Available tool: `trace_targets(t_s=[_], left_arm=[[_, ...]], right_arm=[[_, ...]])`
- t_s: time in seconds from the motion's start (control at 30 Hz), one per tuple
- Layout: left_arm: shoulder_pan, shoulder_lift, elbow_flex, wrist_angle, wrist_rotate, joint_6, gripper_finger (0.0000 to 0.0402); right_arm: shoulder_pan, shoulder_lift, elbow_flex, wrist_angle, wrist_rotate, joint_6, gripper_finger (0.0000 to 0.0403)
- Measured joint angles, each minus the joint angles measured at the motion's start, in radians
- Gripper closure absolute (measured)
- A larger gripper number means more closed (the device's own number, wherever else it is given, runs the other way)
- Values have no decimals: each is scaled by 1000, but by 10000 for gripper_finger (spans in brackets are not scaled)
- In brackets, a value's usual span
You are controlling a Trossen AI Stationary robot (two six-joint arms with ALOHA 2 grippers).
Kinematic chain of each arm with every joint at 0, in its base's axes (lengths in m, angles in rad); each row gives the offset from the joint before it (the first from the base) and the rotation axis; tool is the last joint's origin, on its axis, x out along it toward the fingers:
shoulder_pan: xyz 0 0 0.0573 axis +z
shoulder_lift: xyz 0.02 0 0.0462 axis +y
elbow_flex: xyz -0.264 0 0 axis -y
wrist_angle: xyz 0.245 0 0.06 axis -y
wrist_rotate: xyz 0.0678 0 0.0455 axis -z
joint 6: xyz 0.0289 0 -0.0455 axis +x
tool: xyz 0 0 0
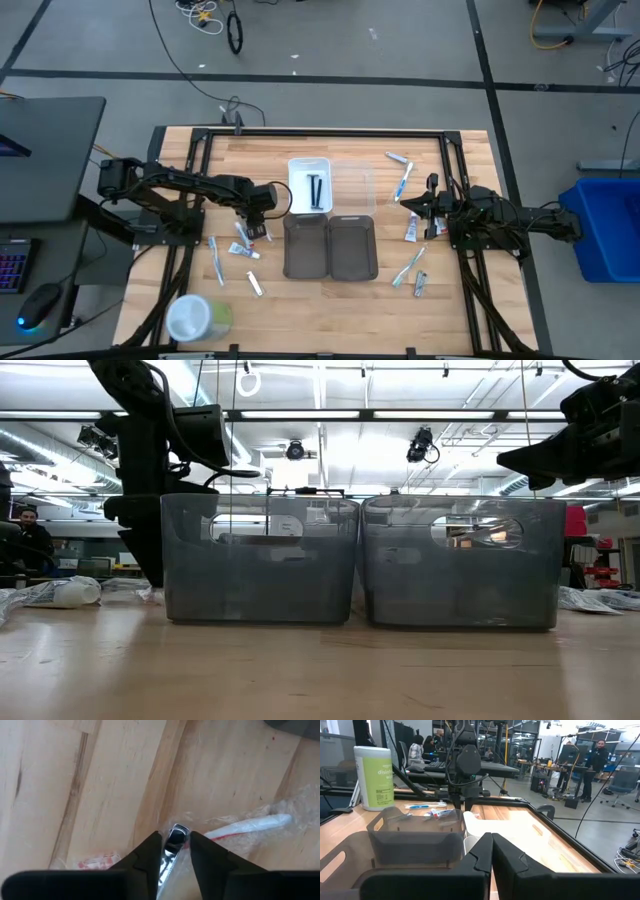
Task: Pick & Place Travel size toiletries
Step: Put the silver nail cutter into the left black bin
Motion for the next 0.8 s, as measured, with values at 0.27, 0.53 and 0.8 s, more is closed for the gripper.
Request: trace_targets(t_s=[0.27, 0.53, 0.8], left_arm=[[0, 0, 0, 1, 0, 0, 333], [0, 0, 0, 2, 0, 0, 339], [0, 0, 9, -18, 33, 1, 347]], right_arm=[[0, 0, 0, 0, 0, 0, 390], [0, 0, 0, 0, 0, 0, 389], [0, 0, 0, 0, 0, 0, 389]])
